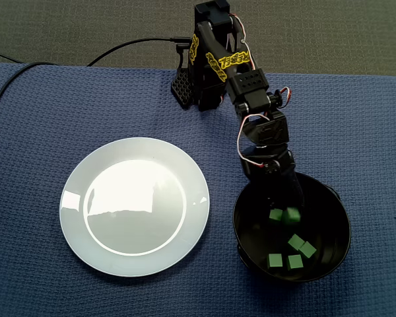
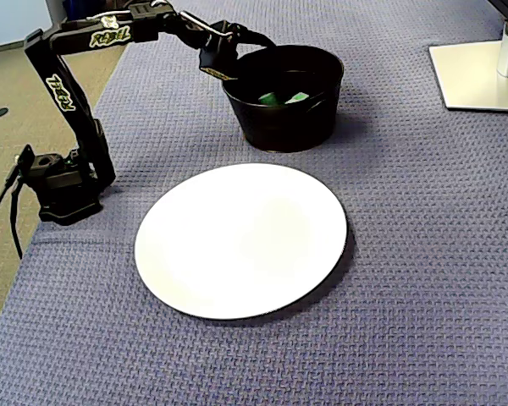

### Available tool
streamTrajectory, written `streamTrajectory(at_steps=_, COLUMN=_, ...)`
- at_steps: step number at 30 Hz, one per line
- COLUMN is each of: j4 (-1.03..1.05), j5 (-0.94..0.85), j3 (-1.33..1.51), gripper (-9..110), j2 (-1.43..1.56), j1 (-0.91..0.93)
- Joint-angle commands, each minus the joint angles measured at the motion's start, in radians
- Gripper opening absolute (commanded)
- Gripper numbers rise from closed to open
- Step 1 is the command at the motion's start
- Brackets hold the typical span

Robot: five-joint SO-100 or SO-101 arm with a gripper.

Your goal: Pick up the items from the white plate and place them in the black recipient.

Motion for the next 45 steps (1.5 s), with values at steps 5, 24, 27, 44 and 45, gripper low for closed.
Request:
streamTrajectory(at_steps=5, j4=0.301, j5=-0.342, j3=-0.333, gripper=27, j2=0.256, j1=0.091)
streamTrajectory(at_steps=24, j4=-0.098, j5=-0.893, j3=0.816, gripper=8, j2=1.187, j1=0.373)
streamTrajectory(at_steps=27, j4=-0.103, j5=-0.897, j3=0.93, gripper=4, j2=1.223, j1=0.357)
streamTrajectory(at_steps=44, j4=0.67, j5=-1.097, j3=1.135, gripper=0, j2=1.402, j1=0.305)
streamTrajectory(at_steps=45, j4=0.724, j5=-1.109, j3=1.135, gripper=0, j2=1.402, j1=0.305)
